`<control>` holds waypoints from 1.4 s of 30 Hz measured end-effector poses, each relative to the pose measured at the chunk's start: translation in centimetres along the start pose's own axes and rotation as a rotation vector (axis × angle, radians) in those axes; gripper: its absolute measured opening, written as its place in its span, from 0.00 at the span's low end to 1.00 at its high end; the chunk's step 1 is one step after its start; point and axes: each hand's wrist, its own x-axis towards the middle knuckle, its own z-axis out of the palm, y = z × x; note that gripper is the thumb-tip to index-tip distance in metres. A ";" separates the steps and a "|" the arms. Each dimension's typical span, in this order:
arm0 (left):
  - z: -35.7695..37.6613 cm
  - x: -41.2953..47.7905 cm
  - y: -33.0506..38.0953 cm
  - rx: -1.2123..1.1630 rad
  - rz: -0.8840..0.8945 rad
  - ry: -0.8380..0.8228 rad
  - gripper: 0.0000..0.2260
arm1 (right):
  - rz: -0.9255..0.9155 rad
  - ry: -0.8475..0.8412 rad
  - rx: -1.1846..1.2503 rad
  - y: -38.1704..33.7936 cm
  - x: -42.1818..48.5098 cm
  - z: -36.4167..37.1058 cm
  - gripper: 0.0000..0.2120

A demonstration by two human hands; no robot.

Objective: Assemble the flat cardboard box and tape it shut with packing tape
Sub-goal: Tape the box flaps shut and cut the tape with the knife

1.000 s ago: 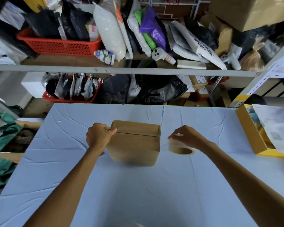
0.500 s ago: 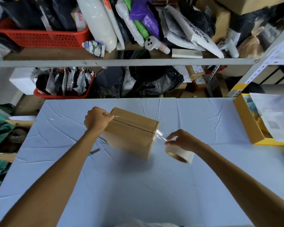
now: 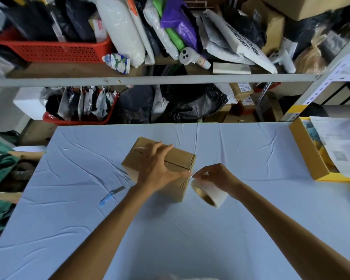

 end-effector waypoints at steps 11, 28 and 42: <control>1.0 0.2 -0.6 0.271 0.037 -0.121 0.57 | 0.023 0.005 0.013 1.1 -0.8 -0.6 0.04; -0.2 0.1 -1.9 0.160 0.255 0.008 0.41 | -0.005 -0.203 0.042 0.8 -3.2 -1.1 0.12; -1.1 0.4 -3.1 0.003 0.251 -0.040 0.33 | 0.130 -0.117 -0.100 2.2 -2.2 1.3 0.03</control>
